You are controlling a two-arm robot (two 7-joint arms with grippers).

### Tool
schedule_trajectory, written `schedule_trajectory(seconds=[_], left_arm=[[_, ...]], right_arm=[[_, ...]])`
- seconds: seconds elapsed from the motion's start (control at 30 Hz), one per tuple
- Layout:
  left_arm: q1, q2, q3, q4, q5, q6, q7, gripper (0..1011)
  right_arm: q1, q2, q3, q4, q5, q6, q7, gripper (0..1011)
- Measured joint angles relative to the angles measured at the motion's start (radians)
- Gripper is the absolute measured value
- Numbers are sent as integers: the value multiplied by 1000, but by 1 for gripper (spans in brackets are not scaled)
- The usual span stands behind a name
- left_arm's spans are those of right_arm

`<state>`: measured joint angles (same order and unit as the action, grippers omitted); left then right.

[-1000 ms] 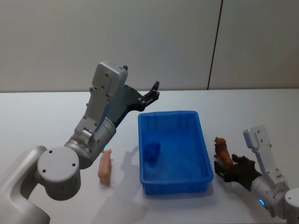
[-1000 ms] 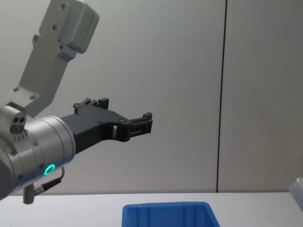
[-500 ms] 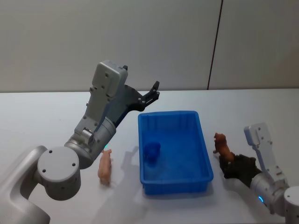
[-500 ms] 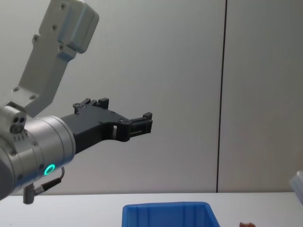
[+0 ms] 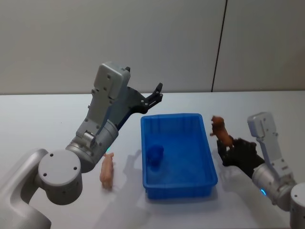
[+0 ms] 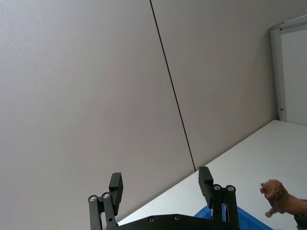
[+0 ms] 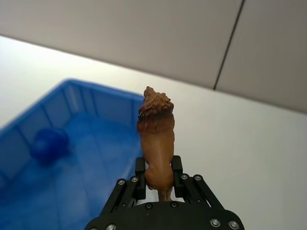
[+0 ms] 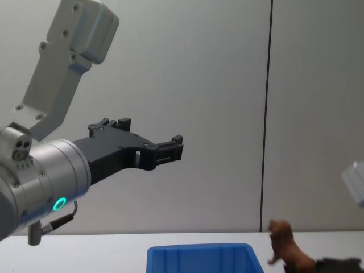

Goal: Pick up the two dolls from the table and place them into the box.

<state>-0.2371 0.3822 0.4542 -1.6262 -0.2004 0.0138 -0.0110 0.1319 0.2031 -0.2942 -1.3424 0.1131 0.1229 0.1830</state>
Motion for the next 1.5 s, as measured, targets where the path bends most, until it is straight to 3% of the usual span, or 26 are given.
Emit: schedule_trajectory(seconds=[0.37, 0.77, 1.2, 1.5], left_arm=[[0, 0, 0, 0, 0, 0, 0, 1001], [0, 0, 0, 0, 0, 0, 0, 1001], [0, 0, 0, 0, 0, 0, 0, 1001], [0, 0, 0, 0, 0, 0, 0, 1001]], right_arm=[[10, -10, -18, -60, -15, -88, 87, 297], [48, -49, -50, -47, -16, -130, 197, 324], [76, -75, -70, 5, -30, -105, 226, 766], [71, -72, -67, 10, -24, -100, 196, 983]])
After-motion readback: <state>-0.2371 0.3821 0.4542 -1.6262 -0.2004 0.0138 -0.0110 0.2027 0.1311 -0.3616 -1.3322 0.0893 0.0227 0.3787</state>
